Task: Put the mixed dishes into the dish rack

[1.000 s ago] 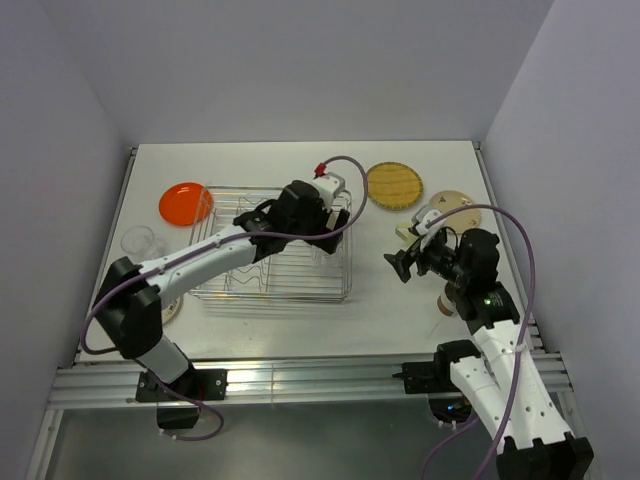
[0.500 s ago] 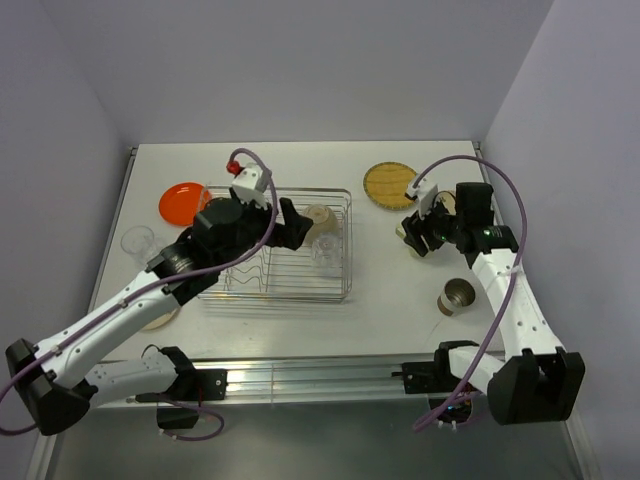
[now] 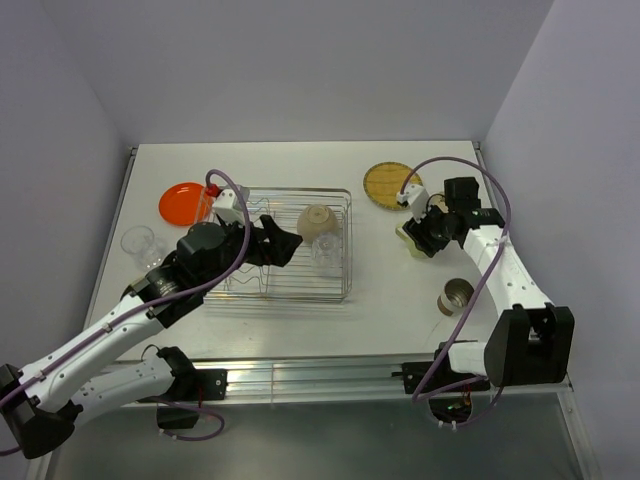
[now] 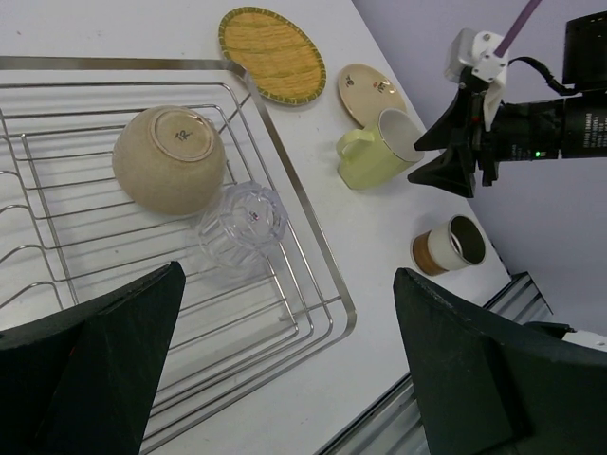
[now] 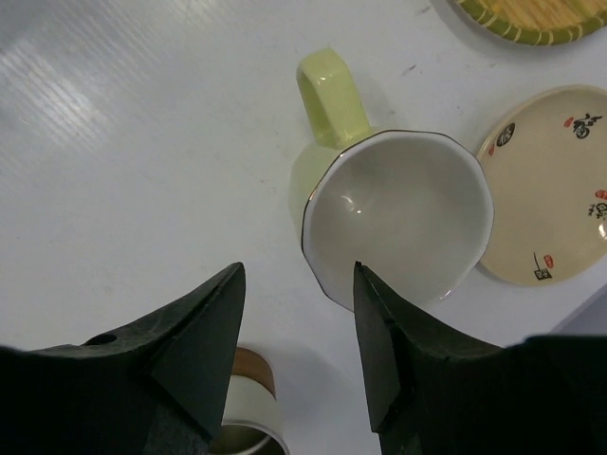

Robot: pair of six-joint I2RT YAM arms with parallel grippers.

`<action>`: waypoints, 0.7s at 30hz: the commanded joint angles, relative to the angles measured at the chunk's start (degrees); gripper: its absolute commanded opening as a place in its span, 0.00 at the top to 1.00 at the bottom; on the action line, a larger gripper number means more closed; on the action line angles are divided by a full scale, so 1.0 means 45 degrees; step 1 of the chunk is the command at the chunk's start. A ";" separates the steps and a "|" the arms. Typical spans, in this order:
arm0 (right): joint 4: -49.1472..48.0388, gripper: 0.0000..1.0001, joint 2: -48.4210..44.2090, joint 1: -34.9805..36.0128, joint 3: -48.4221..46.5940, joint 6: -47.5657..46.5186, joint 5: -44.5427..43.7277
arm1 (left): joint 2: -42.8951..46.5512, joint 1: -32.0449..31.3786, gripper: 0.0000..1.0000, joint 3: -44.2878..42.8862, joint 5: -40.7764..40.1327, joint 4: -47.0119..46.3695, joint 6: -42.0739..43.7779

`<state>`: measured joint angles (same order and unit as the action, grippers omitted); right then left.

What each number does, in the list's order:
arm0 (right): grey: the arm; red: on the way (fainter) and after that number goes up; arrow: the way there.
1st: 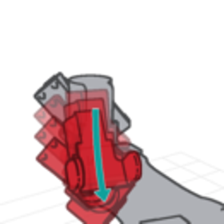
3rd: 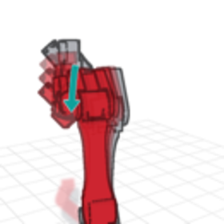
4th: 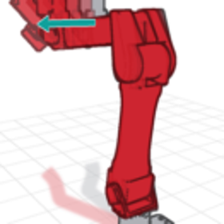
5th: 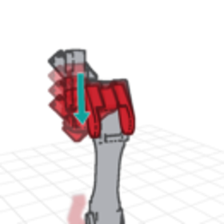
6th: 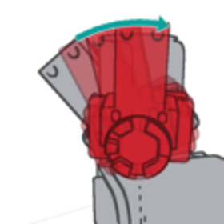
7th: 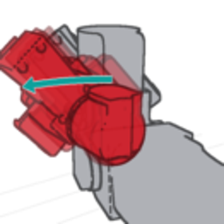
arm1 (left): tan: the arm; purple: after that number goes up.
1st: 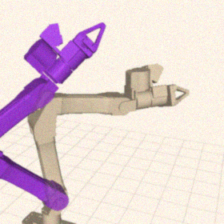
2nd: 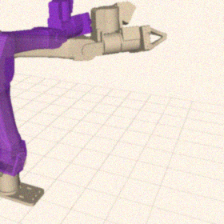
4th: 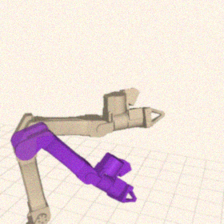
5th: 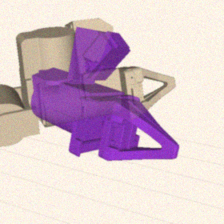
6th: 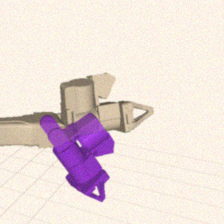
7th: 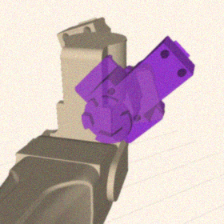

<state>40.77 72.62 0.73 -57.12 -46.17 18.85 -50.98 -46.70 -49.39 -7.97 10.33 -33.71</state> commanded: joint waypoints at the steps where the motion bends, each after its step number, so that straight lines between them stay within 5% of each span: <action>1: -0.0232 0.43 0.0287 0.0052 -0.0217 -0.0851 -0.0770 | 0.0274 0.0045 0.01 0.0056 0.0266 -0.0596 -0.0379; 8: -0.0877 0.44 0.0989 0.0111 0.0311 -0.2317 -0.1318 | 0.0352 0.0045 0.01 0.0349 0.0461 -0.0791 -0.0574; 17: -0.0975 0.60 0.1577 0.0189 0.0740 -0.3293 -0.1318 | 0.0353 0.0045 0.01 0.0291 0.0501 -0.0615 -0.0438; 21: -0.0800 0.91 0.1655 0.0189 0.0781 -0.3568 -0.1201 | 0.0353 0.0064 0.01 0.0447 0.0637 -0.0869 -0.0457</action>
<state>37.54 80.09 1.48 -53.82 -60.07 13.47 -50.70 -46.70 -47.83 -6.17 9.50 -35.62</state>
